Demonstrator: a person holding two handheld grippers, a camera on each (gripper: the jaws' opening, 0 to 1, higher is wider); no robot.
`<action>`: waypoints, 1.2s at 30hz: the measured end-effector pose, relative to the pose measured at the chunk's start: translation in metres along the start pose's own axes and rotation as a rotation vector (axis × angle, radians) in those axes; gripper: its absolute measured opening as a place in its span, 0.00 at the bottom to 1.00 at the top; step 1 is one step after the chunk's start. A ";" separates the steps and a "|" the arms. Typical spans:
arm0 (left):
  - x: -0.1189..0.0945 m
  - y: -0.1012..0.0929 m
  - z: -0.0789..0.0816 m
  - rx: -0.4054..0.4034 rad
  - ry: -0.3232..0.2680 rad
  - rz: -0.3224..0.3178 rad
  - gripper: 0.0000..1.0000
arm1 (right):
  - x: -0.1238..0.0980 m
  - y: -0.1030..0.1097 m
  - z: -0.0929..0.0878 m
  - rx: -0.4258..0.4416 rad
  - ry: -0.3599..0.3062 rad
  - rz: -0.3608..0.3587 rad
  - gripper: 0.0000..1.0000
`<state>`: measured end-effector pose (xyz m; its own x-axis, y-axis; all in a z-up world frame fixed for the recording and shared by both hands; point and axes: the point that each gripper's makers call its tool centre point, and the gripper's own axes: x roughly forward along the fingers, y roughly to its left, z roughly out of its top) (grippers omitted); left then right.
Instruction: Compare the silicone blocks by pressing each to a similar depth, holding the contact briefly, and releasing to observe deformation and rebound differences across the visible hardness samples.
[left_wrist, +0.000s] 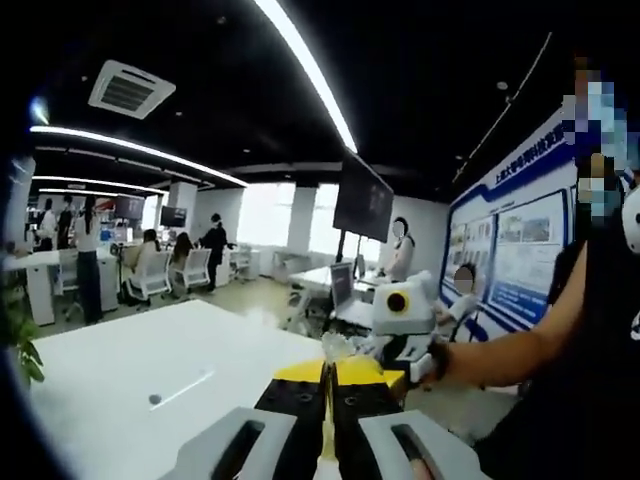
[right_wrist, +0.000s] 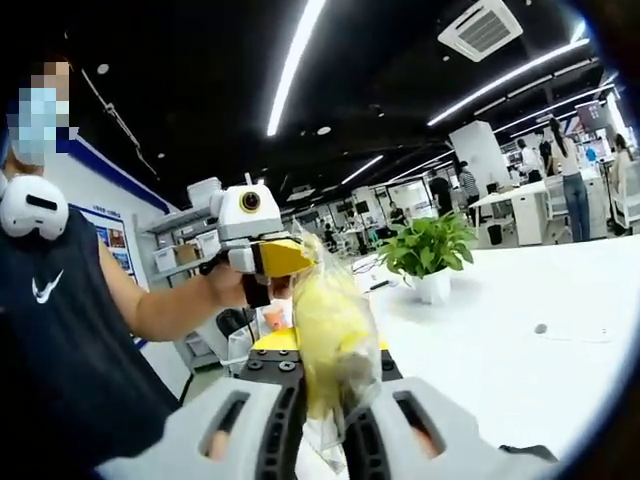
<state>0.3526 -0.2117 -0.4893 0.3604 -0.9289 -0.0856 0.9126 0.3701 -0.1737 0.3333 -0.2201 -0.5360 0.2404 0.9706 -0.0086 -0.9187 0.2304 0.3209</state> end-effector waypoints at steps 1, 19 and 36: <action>0.000 0.000 -0.001 0.007 -0.004 0.002 0.00 | 0.000 -0.001 0.000 0.008 -0.002 0.002 0.05; 0.010 0.005 -0.016 0.030 0.012 0.082 0.00 | -0.007 -0.012 -0.015 0.073 0.017 -0.018 0.05; 0.004 0.002 -0.010 -0.059 -0.081 0.069 0.00 | -0.007 -0.002 -0.010 0.089 0.021 0.014 0.05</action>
<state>0.3536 -0.2146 -0.4999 0.4383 -0.8986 -0.0204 0.8732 0.4310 -0.2275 0.3304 -0.2269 -0.5465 0.2201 0.9752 -0.0235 -0.8903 0.2107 0.4038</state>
